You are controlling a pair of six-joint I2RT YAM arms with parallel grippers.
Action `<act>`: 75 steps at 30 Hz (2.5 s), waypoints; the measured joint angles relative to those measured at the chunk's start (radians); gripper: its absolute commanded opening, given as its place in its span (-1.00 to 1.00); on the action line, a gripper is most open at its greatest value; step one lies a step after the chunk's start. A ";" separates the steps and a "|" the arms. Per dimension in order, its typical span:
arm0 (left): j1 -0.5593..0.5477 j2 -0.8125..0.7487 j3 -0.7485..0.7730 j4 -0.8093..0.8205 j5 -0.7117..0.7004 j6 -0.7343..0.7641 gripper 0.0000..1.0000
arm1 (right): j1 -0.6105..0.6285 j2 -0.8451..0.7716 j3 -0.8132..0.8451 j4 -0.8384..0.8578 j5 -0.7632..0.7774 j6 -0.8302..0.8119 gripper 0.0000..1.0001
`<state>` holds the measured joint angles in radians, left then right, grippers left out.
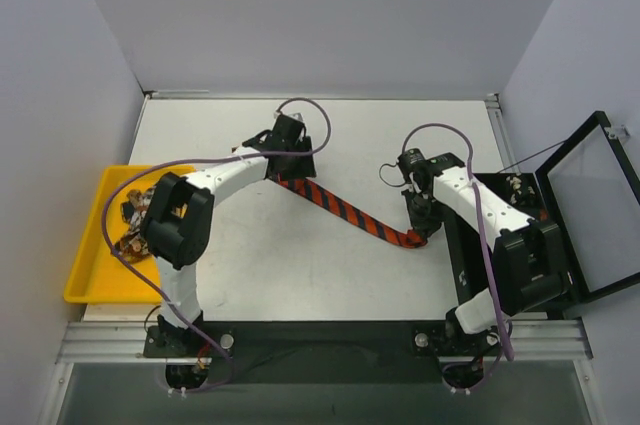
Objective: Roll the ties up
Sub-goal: Roll the tie
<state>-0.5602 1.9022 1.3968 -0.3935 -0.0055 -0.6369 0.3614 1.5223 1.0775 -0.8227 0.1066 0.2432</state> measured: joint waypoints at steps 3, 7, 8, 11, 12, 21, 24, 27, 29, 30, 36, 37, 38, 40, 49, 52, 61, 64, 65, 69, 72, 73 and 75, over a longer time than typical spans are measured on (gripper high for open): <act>0.039 0.070 0.100 -0.005 -0.031 0.031 0.16 | -0.002 0.000 0.000 0.002 0.003 -0.016 -1.00; 0.099 0.155 0.215 -0.025 -0.068 0.071 0.15 | -0.003 0.000 0.001 0.006 0.003 -0.028 -1.00; 0.111 0.177 0.240 -0.030 -0.074 0.078 0.15 | -0.003 0.000 0.001 0.007 0.004 -0.029 -1.00; 0.145 0.231 0.285 -0.050 -0.086 0.101 0.13 | -0.003 0.000 0.002 0.013 0.005 -0.035 -1.00; 0.151 0.241 0.286 -0.057 -0.089 0.105 0.12 | -0.003 0.000 0.002 0.014 0.006 -0.036 -1.00; 0.144 0.274 0.283 -0.105 -0.092 0.132 0.07 | -0.008 0.024 0.025 0.026 0.006 -0.041 -1.00; 0.145 0.274 0.274 -0.107 -0.097 0.133 0.06 | -0.008 0.034 0.032 0.031 0.006 -0.047 -1.00; 0.158 0.266 0.240 -0.097 -0.099 0.121 0.04 | -0.009 0.042 0.043 0.031 0.006 -0.062 -1.00; 0.177 0.234 0.187 -0.079 -0.104 0.107 0.02 | -0.010 0.047 0.048 0.037 0.006 -0.072 -1.00; 0.191 0.211 0.152 -0.069 -0.104 0.101 0.01 | -0.010 0.047 0.050 0.042 0.005 -0.079 -1.00; 0.298 0.098 -0.010 -0.067 -0.107 0.072 0.01 | -0.027 0.057 0.075 0.073 -0.027 -0.128 -1.00; 0.314 0.084 -0.029 -0.067 -0.107 0.069 0.02 | -0.029 0.063 0.081 0.082 -0.034 -0.140 -1.00; 0.327 0.072 -0.046 -0.066 -0.106 0.066 0.02 | -0.029 0.069 0.088 0.088 -0.040 -0.150 -1.00; 0.347 0.055 -0.069 -0.067 -0.106 0.063 0.02 | -0.029 0.089 0.103 0.100 -0.048 -0.171 -1.00; 0.354 0.035 -0.093 -0.063 -0.069 0.058 0.08 | -0.021 0.193 0.144 0.107 -0.042 -0.245 -1.00; 0.354 0.011 -0.118 -0.066 -0.046 0.041 0.09 | -0.005 0.223 0.160 0.104 -0.023 -0.261 -1.00; 0.351 -0.120 -0.145 -0.083 0.000 -0.014 0.11 | 0.055 0.291 0.232 0.056 0.105 -0.272 -1.00; 0.345 -0.183 -0.149 -0.081 0.014 -0.027 0.10 | 0.077 0.327 0.257 0.033 0.167 -0.267 -1.00; 0.342 -0.204 -0.154 -0.079 0.018 -0.032 0.11 | 0.086 0.338 0.261 0.026 0.188 -0.264 -1.00; 0.325 -0.278 -0.201 -0.074 0.030 -0.037 0.11 | 0.130 0.381 0.286 -0.019 0.263 -0.255 -1.00; 0.319 -0.314 -0.257 -0.076 0.038 -0.037 0.11 | 0.166 0.421 0.323 -0.060 0.315 -0.235 -1.00; 0.319 -0.318 -0.274 -0.076 0.040 -0.036 0.11 | 0.178 0.436 0.340 -0.076 0.334 -0.224 -1.00; 0.319 -0.321 -0.303 -0.077 0.040 -0.035 0.11 | 0.198 0.470 0.381 -0.114 0.372 -0.201 -1.00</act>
<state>-0.2413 1.5810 1.0935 -0.4709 0.0341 -0.6724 0.5591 1.9919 1.4582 -0.9363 0.4789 0.0425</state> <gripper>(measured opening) 0.554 0.113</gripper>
